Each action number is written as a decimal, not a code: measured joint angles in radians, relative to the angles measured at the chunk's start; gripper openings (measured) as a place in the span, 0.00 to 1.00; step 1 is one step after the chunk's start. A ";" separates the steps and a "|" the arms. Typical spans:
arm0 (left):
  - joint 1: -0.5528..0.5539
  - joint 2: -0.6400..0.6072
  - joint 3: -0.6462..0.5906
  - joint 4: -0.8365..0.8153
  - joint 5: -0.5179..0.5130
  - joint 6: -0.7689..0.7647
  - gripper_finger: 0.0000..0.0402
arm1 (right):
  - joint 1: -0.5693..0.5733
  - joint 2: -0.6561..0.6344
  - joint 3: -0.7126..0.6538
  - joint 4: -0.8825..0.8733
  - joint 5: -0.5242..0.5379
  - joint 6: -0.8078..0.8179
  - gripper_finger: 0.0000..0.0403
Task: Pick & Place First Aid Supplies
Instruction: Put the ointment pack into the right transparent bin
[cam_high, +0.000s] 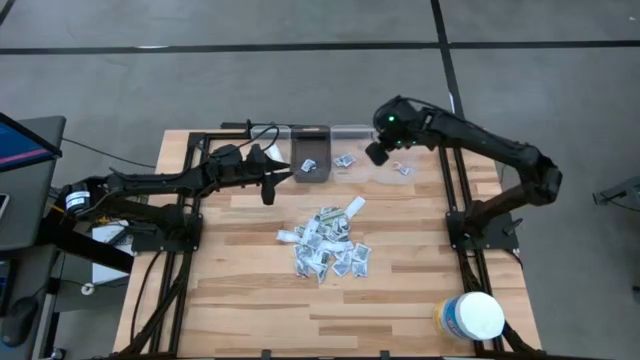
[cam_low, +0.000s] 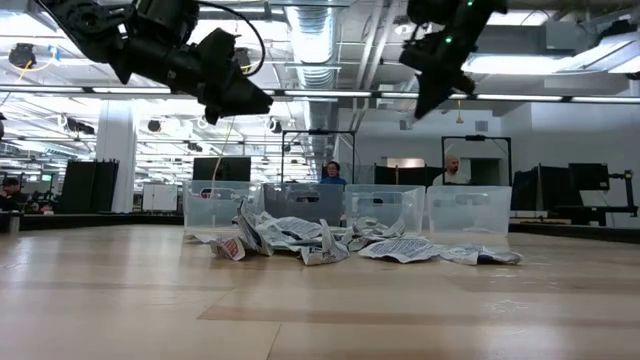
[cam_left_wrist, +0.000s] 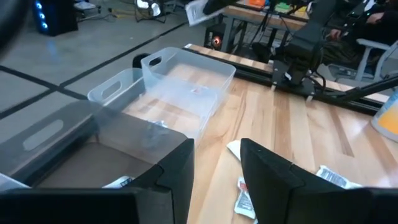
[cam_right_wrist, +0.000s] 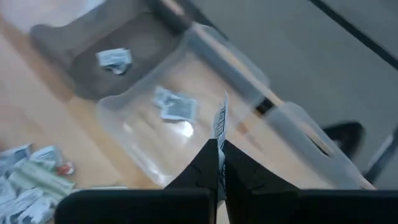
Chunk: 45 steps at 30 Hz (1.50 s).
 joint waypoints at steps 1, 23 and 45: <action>0.000 0.002 0.000 -0.001 0.000 0.000 0.33 | -0.012 -0.005 0.000 -0.005 0.010 0.013 0.01; 0.011 0.003 0.000 -0.001 -0.007 0.010 0.33 | -0.077 0.155 0.000 -0.117 0.072 0.054 0.23; 0.011 0.003 0.000 -0.091 -0.006 0.000 0.33 | 0.131 -0.102 0.000 0.043 0.121 -0.323 0.27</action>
